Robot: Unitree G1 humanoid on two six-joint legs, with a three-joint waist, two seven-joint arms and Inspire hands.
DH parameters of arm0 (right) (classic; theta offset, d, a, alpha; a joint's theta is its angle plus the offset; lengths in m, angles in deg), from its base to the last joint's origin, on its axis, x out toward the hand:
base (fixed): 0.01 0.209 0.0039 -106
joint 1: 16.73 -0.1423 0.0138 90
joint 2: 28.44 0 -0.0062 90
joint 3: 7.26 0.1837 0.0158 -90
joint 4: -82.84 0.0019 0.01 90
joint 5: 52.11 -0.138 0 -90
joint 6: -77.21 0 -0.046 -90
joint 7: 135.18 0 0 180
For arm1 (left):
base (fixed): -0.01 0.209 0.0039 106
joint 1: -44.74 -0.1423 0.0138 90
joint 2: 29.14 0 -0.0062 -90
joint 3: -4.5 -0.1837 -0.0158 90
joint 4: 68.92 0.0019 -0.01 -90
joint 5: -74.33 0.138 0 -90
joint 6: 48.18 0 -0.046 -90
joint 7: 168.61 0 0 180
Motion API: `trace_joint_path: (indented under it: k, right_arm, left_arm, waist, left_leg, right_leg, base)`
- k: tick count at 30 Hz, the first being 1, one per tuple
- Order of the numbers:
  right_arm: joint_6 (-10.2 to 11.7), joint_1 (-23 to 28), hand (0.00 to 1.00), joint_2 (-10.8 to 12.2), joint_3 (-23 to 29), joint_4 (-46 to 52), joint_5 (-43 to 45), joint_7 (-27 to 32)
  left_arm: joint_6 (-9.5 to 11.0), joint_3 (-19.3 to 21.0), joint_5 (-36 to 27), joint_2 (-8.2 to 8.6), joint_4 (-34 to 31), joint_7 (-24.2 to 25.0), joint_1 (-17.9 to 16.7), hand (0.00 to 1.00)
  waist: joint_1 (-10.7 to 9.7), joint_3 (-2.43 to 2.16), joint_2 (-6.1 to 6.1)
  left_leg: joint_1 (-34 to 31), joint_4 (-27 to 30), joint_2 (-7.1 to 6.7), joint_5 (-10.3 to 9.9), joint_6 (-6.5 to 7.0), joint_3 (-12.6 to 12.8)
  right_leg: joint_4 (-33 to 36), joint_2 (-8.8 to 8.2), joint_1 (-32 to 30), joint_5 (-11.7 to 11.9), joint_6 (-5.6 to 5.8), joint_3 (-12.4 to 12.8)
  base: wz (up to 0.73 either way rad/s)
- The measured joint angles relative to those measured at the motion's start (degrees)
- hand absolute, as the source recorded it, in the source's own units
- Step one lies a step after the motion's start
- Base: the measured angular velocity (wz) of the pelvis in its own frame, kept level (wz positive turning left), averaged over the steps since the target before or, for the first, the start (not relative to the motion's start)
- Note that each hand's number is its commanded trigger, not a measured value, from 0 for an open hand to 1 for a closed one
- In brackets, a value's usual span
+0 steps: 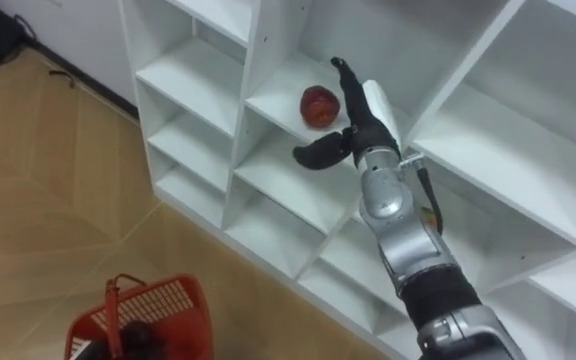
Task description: Collect fruits from the closet
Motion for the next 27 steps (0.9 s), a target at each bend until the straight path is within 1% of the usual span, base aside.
trace_joint_path:
  k: [2,4,6,7,9,10,11,13,14,17,20,22,27]
  right_arm:
    - [0.01,-2.91,0.0,-0.43,0.02,-4.56,-0.83,0.09]
    - [0.01,-4.39,0.0,-0.53,0.02,-6.48,-0.9,0.15]
    - [0.05,-5.13,0.0,-0.67,0.02,-7.07,-0.87,0.23]
    - [0.05,-5.54,0.0,-0.74,0.01,-7.44,-0.87,0.24]
    - [0.36,-6.09,0.0,-1.16,0.18,-7.6,-0.53,0.29]
    - [0.52,-6.43,0.0,-1.67,0.19,-7.65,-0.48,0.62]
    - [0.85,-6.8,0.0,-2.18,0.17,-8.13,-0.51,1.15]
    - [1.54,-7.88,0.0,-2.46,0.16,-10.28,-0.65,1.55]
    - [1.86,-8.36,0.0,-2.67,0.02,-11.6,-0.68,1.83]
    - [2.05,-8.97,0.0,-2.91,-0.05,-13.84,-0.8,2.18]
    - [2.19,-8.98,0.0,-3.48,-0.1,-14.38,-0.81,2.93]
    - [2.23,-9.24,0.0,-3.88,-0.09,-14.45,-0.84,3.81]
    - [2.41,-11.61,0.0,-4.06,-0.11,-16.29,-0.59,6.89]
  left_arm:
    - [0.02,0.0,0.19,-0.03,0.61,0.11,1.03,1.0]
    - [0.02,0.02,0.19,-0.18,2.2,0.12,2.02,1.0]
    - [0.02,0.01,0.09,-0.3,3.09,0.1,2.7,1.0]
    - [0.02,-0.15,-0.08,-0.41,3.33,-0.02,2.98,1.0]
    - [0.14,-0.56,-0.11,-0.47,3.42,-0.08,3.42,1.0]
    - [0.23,-1.06,-0.2,-0.5,3.64,-0.08,3.89,1.0]
    - [0.64,-1.71,-0.22,-0.55,4.71,-0.1,4.76,1.0]
    - [0.71,-2.2,-0.21,-0.54,5.63,-0.17,5.7,1.0]
    - [0.77,-2.33,-0.22,-0.52,5.67,-0.2,5.94,1.0]
    - [1.5,-3.34,-0.5,-0.78,6.77,-0.26,6.72,1.0]
    - [1.94,-3.58,-0.52,-1.04,8.52,-0.28,7.88,1.0]
    - [2.22,-4.49,-0.53,-1.42,9.71,-0.31,8.84,1.0]
    - [2.42,-4.64,-0.56,-1.5,10.14,-1.14,9.59,1.0]
  waist:
    - [0.28,0.15,-0.12]
    - [0.32,0.19,-0.2]
    - [0.28,0.38,-0.37]
    - [0.27,0.56,-0.53]
    - [0.06,0.72,-0.81]
    - [0.08,0.93,-0.88]
    - [0.2,1.01,-1.02]
    - [0.18,1.3,-1.13]
    - [0.33,1.34,-1.27]
    - [0.62,1.64,-1.38]
    - [1.3,1.74,-1.47]
    - [1.86,1.78,-1.55]
    - [1.8,1.96,-1.48]
  left_leg:
    - [-1.57,0.59,-0.02,0.0,0.0,-0.06]
    - [-2.54,0.75,-0.04,0.02,0.02,-0.1]
    - [-3.24,0.88,-0.06,0.03,0.03,-0.22]
    - [-3.46,0.87,-0.06,0.03,0.03,-0.32]
    - [-4.28,0.93,-0.1,0.04,0.02,-0.61]
    - [-4.81,1.1,-0.13,0.03,0.02,-0.85]
    - [-5.39,1.21,-0.12,0.03,0.02,-1.0]
    - [-6.1,1.47,-0.1,0.02,0.01,-1.07]
    - [-6.54,1.47,-0.07,0.02,0.01,-1.02]
    - [-7.2,1.46,-0.05,0.02,0.01,-1.0]
    - [-7.95,1.44,-0.02,0.03,0.01,-1.0]
    - [-8.54,1.49,-0.01,0.04,0.02,-0.93]
    - [-9.66,1.88,-0.03,0.06,0.05,-1.0]
  right_leg:
    - [0.0,0.01,-1.3,0.11,-0.18,0.02]
    - [0.02,0.0,-2.11,0.17,-0.28,-0.01]
    - [0.04,-0.01,-2.77,0.2,-0.33,-0.14]
    - [0.03,-0.01,-2.99,0.2,-0.33,-0.14]
    - [0.05,0.02,-3.71,0.2,-0.33,-0.17]
    - [0.01,0.05,-4.05,0.2,-0.33,-0.19]
    - [0.05,0.05,-4.63,0.21,-0.34,-0.37]
    - [0.01,0.09,-5.06,0.21,-0.34,-0.69]
    - [0.08,0.11,-5.58,0.21,-0.34,-0.69]
    - [0.06,0.12,-6.25,0.21,-0.34,-0.65]
    - [0.07,0.07,-7.05,0.21,-0.34,-0.6]
    - [0.1,0.04,-7.69,0.21,-0.34,-0.57]
    - [0.1,-0.1,-8.59,0.21,-0.34,-0.8]
  base:
    - [0.0]
    - [0.0]
    - [0.0]
    - [0.04]
    - [0.05]
    - [0.06]
    - [0.06]
    - [0.07]
    - [0.05]
    - [0.0]
    - [0.0]
    - [0.0]
    - [0.0]
